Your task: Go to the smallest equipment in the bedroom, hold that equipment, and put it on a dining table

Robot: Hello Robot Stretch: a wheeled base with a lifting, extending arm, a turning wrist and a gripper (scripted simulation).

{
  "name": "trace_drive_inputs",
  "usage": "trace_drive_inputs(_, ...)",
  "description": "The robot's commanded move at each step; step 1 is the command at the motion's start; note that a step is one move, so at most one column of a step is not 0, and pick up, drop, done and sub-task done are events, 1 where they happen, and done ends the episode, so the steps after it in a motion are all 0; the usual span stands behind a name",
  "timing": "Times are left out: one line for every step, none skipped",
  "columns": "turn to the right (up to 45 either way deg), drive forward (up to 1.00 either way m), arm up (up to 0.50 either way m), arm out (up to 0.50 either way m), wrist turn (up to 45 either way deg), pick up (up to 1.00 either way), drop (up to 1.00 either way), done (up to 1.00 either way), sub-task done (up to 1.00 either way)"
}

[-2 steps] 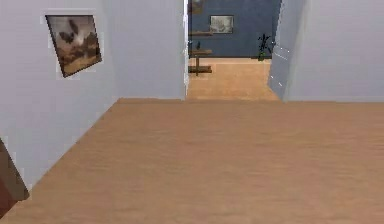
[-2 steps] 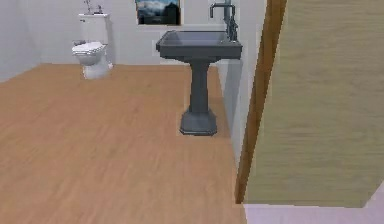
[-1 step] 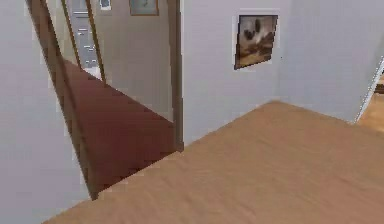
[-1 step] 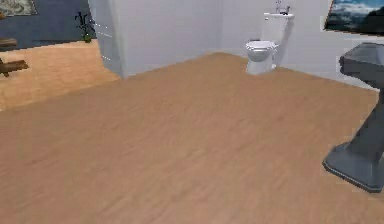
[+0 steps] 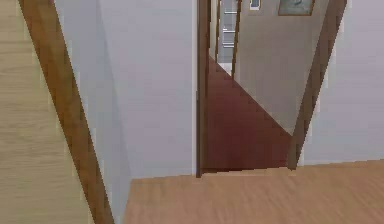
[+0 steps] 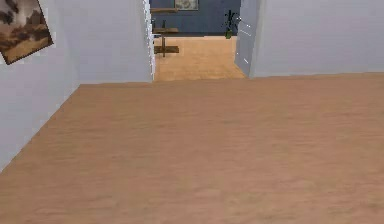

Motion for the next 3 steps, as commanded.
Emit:
trace_drive_inputs(0.0,0.55,0.00,0.00,0.0,0.00,0.00,0.00,0.00)
trace_drive_inputs(45.0,0.00,0.00,0.00,0.0,0.00,0.00,0.00,0.00)
trace_drive_inputs(3.0,0.00,0.00,0.00,0.0,0.00,0.00,0.00,0.00)
